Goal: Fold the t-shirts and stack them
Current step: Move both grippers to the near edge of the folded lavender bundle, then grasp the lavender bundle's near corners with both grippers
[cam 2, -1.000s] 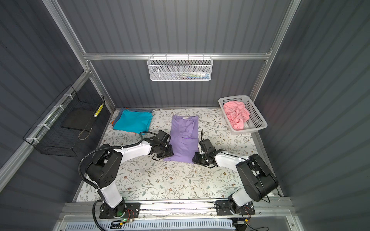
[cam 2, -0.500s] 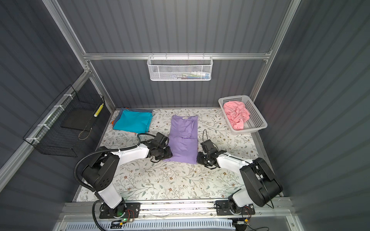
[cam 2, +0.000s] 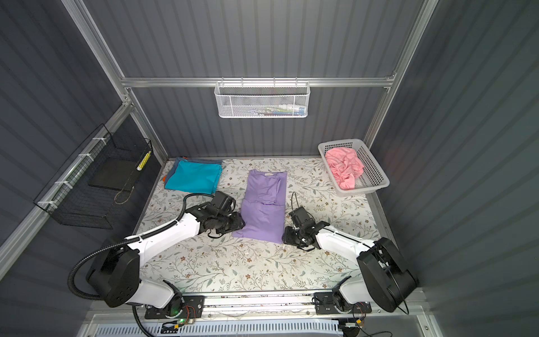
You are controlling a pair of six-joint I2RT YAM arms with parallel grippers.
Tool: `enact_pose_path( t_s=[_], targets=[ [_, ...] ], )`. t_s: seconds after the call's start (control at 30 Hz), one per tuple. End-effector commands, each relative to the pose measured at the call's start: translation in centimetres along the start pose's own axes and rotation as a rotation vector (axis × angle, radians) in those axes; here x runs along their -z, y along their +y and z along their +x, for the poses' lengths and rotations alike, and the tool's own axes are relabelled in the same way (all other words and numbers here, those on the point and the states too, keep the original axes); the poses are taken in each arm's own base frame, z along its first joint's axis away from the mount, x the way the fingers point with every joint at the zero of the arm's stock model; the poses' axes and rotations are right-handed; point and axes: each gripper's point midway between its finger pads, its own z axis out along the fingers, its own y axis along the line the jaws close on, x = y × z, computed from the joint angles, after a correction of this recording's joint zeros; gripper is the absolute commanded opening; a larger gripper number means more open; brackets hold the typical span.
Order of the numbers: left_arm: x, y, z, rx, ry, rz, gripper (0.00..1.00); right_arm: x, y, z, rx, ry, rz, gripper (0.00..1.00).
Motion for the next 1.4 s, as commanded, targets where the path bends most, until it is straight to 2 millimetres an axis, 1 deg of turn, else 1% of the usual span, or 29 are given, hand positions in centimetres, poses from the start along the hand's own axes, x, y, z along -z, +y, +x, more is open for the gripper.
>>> enact_pose_path(
  t_s=[0.0, 0.07, 0.2, 0.23, 0.3, 0.4, 0.43, 0.53, 0.63, 0.7, 0.77, 0.8, 0.87, 0.97, 1.0, 1.03, 1.1, 1.13, 1.17, 1.23, 1.27, 1.37],
  targets=[
    [-0.7, 3.1, 2.8, 0.021, 0.075, -0.09, 0.47, -1.0, 1.0, 0.9, 0.006, 0.046, -0.021, 0.49],
    [-1.3, 3.7, 3.5, 0.034, 0.087, -0.099, 0.48, -1.5, 1.0, 1.1, -0.011, 0.056, -0.023, 0.5],
    [-2.6, 4.4, 4.2, 0.047, 0.102, -0.105, 0.6, -2.3, 1.0, 1.3, -0.029, 0.068, -0.025, 0.49],
    [-2.8, 4.6, 4.3, 0.047, 0.105, -0.109, 0.61, -2.5, 0.9, 1.4, -0.031, 0.071, -0.022, 0.48],
    [-3.4, 4.8, 4.2, 0.047, 0.107, -0.12, 0.62, -2.7, 0.6, 1.5, -0.044, 0.079, -0.008, 0.43],
    [-4.1, 5.1, 4.1, 0.046, 0.103, -0.131, 0.62, -2.8, 0.1, 1.8, -0.053, 0.086, 0.016, 0.29],
    [-4.2, 5.2, 4.0, 0.047, 0.099, -0.134, 0.62, -2.8, -0.2, 1.8, -0.051, 0.086, 0.03, 0.26],
    [-4.7, 5.2, 3.5, 0.058, 0.089, -0.13, 0.55, -2.6, -0.9, 1.9, -0.042, 0.088, 0.07, 0.19],
    [-5.0, 5.2, 2.8, 0.062, 0.08, -0.13, 0.39, -2.3, -1.6, 1.9, -0.027, 0.093, 0.108, 0.12],
    [-5.0, 5.3, 2.4, 0.063, 0.073, -0.136, 0.23, -2.0, -2.2, 1.8, -0.015, 0.096, 0.134, 0.08],
    [-5.0, 5.2, 2.1, 0.063, 0.071, -0.132, 0.1, -1.8, -2.7, 1.8, -0.015, 0.103, 0.151, 0.05],
    [-4.9, 5.1, 2.0, 0.058, 0.07, -0.129, 0.06, -1.7, -3.0, 1.7, -0.019, 0.105, 0.157, 0.04],
    [-4.8, 5.0, 2.0, 0.049, 0.073, -0.123, 0.0, -1.3, -3.6, 1.5, -0.025, 0.105, 0.163, 0.03],
    [-4.6, 5.4, 2.6, 0.045, 0.091, -0.131, 0.0, -0.7, -4.5, 1.2, -0.034, 0.102, 0.181, 0.02],
    [-4.5, 5.6, 2.9, 0.046, 0.096, -0.135, 0.0, -0.5, -4.6, 0.9, -0.03, 0.09, 0.178, 0.02],
    [-4.5, 5.8, 3.1, 0.046, 0.099, -0.138, 0.0, -0.2, -4.9, 1.2, -0.03, 0.102, 0.19, 0.02],
    [-4.3, 5.8, 3.6, 0.051, 0.108, -0.128, 0.0, 0.3, -4.7, 1.0, -0.012, 0.1, 0.191, 0.05],
    [-4.2, 5.6, 3.9, 0.056, 0.117, -0.117, 0.01, 0.5, -4.5, 1.1, -0.007, 0.102, 0.188, 0.09],
    [-4.1, 5.2, 4.2, 0.058, 0.121, -0.101, 0.11, 0.6, -4.4, 1.1, -0.004, 0.103, 0.185, 0.16],
    [-4.0, 4.6, 5.0, 0.066, 0.138, -0.072, 0.37, 0.7, -4.2, 1.4, -0.005, 0.108, 0.173, 0.3],
    [-4.0, 4.4, 5.4, 0.075, 0.151, -0.057, 0.45, 0.8, -4.1, 1.5, -0.008, 0.108, 0.167, 0.36],
    [-3.5, 4.3, 6.3, 0.098, 0.165, -0.033, 0.53, 0.9, -4.1, 2.1, -0.025, 0.113, 0.156, 0.45]
  ],
)
